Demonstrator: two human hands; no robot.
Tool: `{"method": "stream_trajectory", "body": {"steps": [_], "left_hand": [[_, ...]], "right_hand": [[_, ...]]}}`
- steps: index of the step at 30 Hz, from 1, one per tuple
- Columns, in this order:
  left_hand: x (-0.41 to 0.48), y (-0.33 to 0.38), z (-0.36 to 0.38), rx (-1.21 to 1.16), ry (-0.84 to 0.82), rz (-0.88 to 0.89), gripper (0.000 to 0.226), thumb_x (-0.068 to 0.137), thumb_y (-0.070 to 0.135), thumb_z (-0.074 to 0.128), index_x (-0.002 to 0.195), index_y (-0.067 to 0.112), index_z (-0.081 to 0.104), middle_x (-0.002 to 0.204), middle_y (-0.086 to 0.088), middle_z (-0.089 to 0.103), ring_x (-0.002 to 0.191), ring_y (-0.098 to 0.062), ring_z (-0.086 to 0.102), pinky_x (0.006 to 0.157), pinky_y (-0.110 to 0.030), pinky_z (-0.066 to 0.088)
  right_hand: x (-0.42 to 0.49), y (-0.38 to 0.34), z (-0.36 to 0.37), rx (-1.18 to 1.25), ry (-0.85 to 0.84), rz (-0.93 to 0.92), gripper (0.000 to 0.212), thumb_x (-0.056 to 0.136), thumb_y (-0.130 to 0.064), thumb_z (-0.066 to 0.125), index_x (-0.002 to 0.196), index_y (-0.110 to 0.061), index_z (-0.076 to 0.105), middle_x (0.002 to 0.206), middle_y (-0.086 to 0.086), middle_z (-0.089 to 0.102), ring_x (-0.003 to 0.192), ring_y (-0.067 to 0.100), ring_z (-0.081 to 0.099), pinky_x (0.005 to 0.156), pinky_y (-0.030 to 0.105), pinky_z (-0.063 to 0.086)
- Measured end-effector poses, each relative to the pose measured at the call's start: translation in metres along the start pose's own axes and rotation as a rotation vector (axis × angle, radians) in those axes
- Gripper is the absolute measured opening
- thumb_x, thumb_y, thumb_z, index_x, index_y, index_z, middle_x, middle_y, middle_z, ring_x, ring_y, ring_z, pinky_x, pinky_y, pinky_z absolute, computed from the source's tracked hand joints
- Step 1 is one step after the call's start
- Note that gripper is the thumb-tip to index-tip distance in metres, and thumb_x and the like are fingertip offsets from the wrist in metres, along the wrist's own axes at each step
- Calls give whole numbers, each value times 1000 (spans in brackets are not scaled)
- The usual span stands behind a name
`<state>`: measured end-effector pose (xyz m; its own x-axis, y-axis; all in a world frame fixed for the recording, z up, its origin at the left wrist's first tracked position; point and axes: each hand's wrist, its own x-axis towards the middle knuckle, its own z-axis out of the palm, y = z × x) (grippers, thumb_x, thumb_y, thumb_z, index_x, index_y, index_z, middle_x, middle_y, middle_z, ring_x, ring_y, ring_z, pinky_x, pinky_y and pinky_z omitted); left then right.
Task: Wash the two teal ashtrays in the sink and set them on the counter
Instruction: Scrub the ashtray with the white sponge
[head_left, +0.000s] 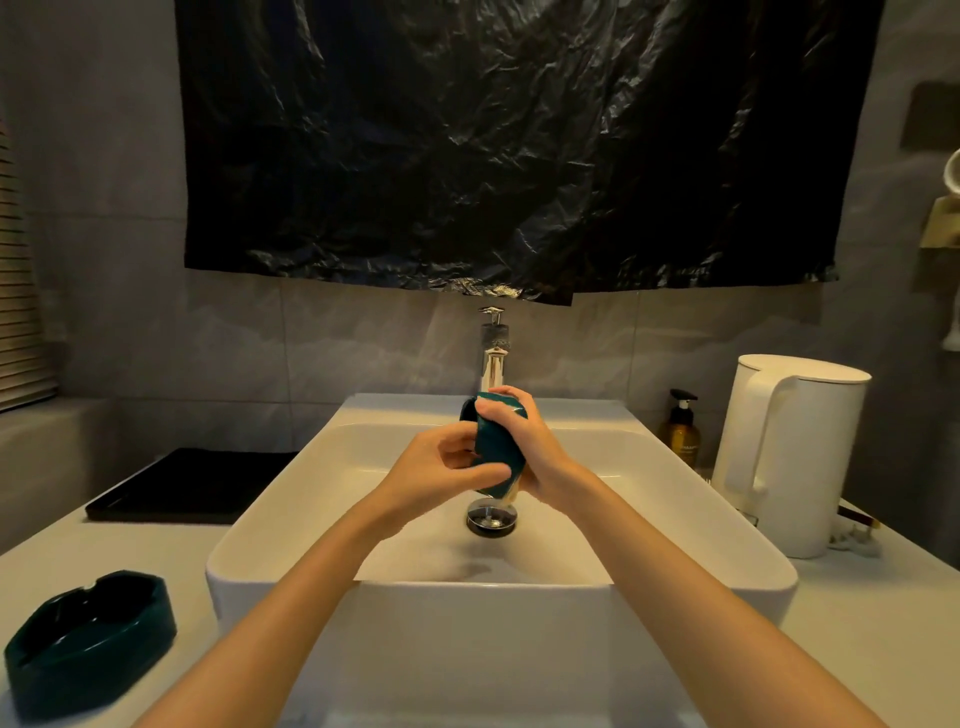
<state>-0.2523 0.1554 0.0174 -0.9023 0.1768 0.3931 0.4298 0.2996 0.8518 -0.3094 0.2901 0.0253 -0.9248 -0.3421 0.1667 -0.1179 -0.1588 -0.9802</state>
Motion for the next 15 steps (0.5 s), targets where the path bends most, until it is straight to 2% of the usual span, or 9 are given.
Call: {"method": "stream_trajectory", "body": {"steps": [4, 8, 11, 13, 15], "left_hand": [[5, 4, 5, -40, 87, -45, 39, 83, 18, 70, 119, 22, 55, 103, 9, 64, 91, -9, 64, 67, -12, 53], [7, 3, 2, -140, 101, -116, 37, 82, 16, 70, 116, 20, 56, 107, 2, 66, 99, -20, 64, 79, -26, 55], [4, 1, -1, -135, 82, -121, 38, 82, 14, 70, 117, 17, 57, 106, 2, 67, 98, -18, 65, 78, -23, 55], [3, 0, -1, -108, 99, -106, 36, 82, 13, 70, 114, 22, 56, 101, 7, 66, 92, -13, 65, 71, -16, 54], [2, -1, -2, -107, 114, -85, 33, 82, 13, 70, 111, 23, 57, 99, 7, 67, 90, -12, 66, 67, -14, 54]], "right_hand": [[-3, 3, 5, -160, -1, -148, 39, 91, -33, 61, 122, -35, 38, 116, 2, 52, 101, 20, 58, 83, 31, 56], [-3, 5, 7, -219, -72, -135, 35, 94, -42, 52, 125, -37, 37, 121, 4, 50, 106, 20, 57, 86, 33, 56], [-5, 1, 9, -178, -61, -158, 24, 99, -43, 39, 121, -34, 40, 117, 2, 53, 103, 15, 57, 76, 21, 54], [-5, 3, 10, -196, 9, -332, 15, 101, -32, 43, 116, -32, 45, 120, -1, 54, 106, 17, 57, 77, 21, 55], [-3, 8, 7, -376, 64, -592, 20, 96, -24, 49, 114, -34, 49, 123, -7, 54, 113, 19, 53, 88, 30, 52]]}}
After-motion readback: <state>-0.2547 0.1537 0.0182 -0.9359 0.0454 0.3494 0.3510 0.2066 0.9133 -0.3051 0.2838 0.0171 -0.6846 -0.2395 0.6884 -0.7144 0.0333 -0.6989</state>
